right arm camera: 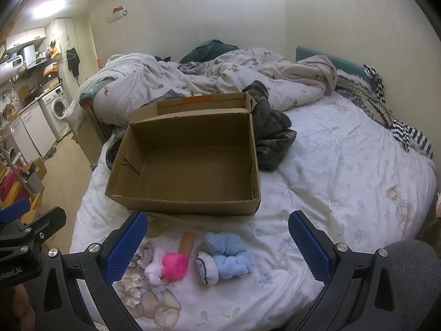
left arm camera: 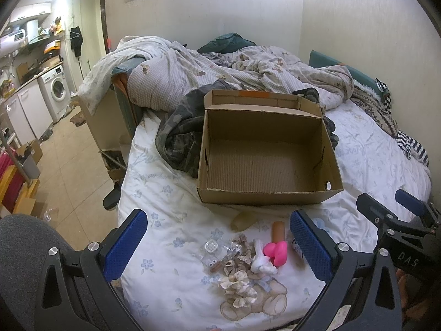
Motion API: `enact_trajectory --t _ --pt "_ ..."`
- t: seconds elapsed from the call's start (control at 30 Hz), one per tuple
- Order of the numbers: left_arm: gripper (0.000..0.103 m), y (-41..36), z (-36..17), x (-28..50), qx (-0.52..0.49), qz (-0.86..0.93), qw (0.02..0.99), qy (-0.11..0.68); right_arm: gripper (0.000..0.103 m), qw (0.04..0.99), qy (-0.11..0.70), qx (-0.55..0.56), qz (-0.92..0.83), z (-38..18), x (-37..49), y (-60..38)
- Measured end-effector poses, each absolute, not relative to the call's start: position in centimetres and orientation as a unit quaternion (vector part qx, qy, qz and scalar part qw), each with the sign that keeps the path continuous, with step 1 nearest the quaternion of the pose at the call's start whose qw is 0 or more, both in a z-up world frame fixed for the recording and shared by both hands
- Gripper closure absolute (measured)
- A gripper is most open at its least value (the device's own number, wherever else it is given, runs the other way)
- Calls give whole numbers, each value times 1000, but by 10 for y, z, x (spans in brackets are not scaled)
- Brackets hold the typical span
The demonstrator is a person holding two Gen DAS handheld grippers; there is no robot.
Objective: Organize soft objects
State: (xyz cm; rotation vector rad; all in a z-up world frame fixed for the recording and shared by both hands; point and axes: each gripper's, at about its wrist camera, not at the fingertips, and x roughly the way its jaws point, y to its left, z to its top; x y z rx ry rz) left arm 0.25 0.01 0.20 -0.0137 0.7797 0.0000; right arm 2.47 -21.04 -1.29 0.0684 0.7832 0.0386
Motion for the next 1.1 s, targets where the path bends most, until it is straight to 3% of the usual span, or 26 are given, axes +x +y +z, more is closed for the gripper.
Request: enact_trajectory --t 0.37,0.57,0.63,0.9,1.1 --pt "0 31 2 58 -20 28 887 460 0 887 451 71 62 -1 62 -226" --pt "1 57 -47 105 -54 46 822 565 0 847 519 83 74 -24 98 -236" --pt "4 55 -63 111 -61 41 803 591 0 829 547 95 73 -39 109 -241" --pt "32 40 -141 117 -51 19 739 672 0 774 617 127 60 -104 125 -252" --pt "33 39 -182 123 -66 22 706 705 0 767 624 140 52 -119 127 -254"
